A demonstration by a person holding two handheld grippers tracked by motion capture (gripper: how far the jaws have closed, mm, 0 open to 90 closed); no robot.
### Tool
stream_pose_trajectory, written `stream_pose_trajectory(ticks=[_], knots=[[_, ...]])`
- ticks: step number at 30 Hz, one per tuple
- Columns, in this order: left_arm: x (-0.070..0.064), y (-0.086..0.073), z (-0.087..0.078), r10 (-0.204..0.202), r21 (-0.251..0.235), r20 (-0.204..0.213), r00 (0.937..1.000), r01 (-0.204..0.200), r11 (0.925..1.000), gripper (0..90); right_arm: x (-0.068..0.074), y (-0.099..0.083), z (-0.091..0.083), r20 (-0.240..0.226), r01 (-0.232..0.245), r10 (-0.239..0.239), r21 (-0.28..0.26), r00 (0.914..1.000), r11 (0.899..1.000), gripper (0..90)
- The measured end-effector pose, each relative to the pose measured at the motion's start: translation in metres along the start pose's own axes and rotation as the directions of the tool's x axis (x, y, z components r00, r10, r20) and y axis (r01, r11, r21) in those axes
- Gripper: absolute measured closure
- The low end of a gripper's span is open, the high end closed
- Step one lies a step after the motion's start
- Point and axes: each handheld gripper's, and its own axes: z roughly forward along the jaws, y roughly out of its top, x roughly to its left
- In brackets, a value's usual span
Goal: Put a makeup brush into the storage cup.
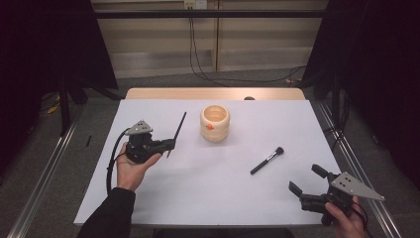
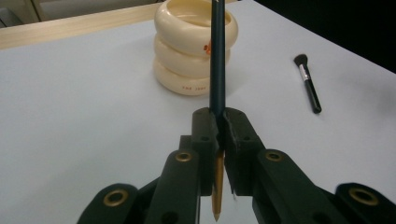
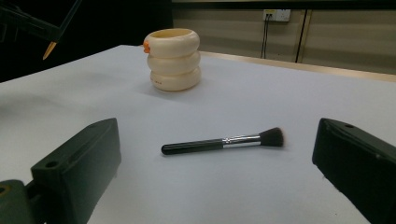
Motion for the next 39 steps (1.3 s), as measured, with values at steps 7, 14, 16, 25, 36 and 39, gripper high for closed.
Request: stream_pose_trajectory(ticks=[7, 14, 16, 25, 36, 39], knots=[[-0.012, 0.002, 0.004, 0.044, 0.007, 0.032, 0.9985, -0.045, 0.999, 83.5, 0.0, 0.0, 0.0, -0.001, 0.0, 0.0, -0.007, 1.0, 1.0, 0.8], [-0.023, 0.003, 0.009, 0.056, -0.001, 0.073, 0.9958, -0.056, 0.9984, 83.5, 0.0, 0.001, 0.001, -0.01, 0.0, 0.0, -0.015, 1.0, 1.0, 0.7], [-0.026, 0.004, 0.01, 0.06, 0.004, 0.073, 0.9955, -0.061, 0.9981, 83.5, 0.0, 0.002, 0.0, -0.012, 0.008, -0.008, -0.015, 0.9999, 1.0, 0.7], [-0.042, 0.006, 0.014, 0.076, 0.005, 0.106, 0.9914, -0.077, 0.997, 83.5, 0.0, 0.007, -0.002, -0.087, 0.036, -0.038, -0.032, 0.9954, 0.999, 1.2], [-0.068, 0.001, 0.017, 0.107, 0.019, 0.153, 0.9824, -0.111, 0.9937, 83.5, 0.005, 0.023, 0.007, -0.159, 0.101, -0.109, -0.055, 0.9812, 0.993, 0.0], [-0.075, 0.002, 0.019, 0.122, 0.024, 0.17, 0.9779, -0.127, 0.9915, 83.5, 0.005, 0.028, 0.015, -0.191, 0.091, -0.101, -0.061, 0.9763, 0.994, 0.0]])
